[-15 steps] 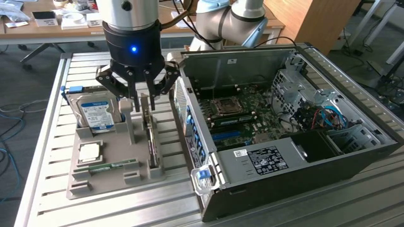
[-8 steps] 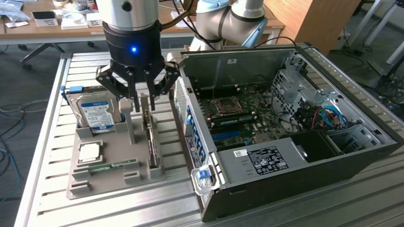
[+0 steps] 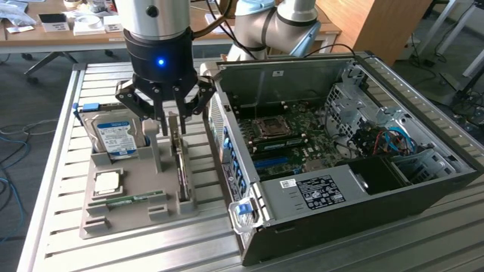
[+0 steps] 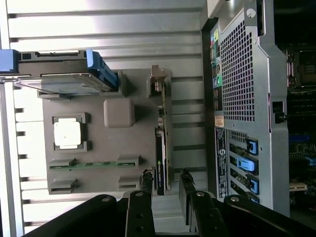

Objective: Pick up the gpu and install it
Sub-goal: 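Pick up the gpu and move the gpu toward the slot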

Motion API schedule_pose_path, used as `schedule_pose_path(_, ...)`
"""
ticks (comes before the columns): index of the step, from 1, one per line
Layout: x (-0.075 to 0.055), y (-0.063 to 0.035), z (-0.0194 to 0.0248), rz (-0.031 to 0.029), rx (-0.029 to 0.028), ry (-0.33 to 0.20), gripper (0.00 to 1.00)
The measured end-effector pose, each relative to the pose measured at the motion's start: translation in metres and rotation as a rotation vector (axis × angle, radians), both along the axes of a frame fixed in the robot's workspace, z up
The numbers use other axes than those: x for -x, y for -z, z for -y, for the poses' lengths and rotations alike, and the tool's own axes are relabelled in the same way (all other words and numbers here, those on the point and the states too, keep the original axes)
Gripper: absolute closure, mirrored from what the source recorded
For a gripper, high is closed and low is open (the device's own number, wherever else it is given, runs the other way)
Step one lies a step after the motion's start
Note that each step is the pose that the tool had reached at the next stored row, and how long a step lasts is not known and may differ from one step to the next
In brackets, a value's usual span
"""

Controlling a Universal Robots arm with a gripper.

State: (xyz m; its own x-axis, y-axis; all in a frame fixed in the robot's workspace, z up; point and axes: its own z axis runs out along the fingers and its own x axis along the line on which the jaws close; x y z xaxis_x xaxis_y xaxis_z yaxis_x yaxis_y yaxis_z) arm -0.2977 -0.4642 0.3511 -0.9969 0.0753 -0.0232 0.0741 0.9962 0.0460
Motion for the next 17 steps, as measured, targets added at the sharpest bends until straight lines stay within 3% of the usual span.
schedule_pose_path(17,0.0,0.0126,0.0,-0.0001,0.0001,0.0,0.64)
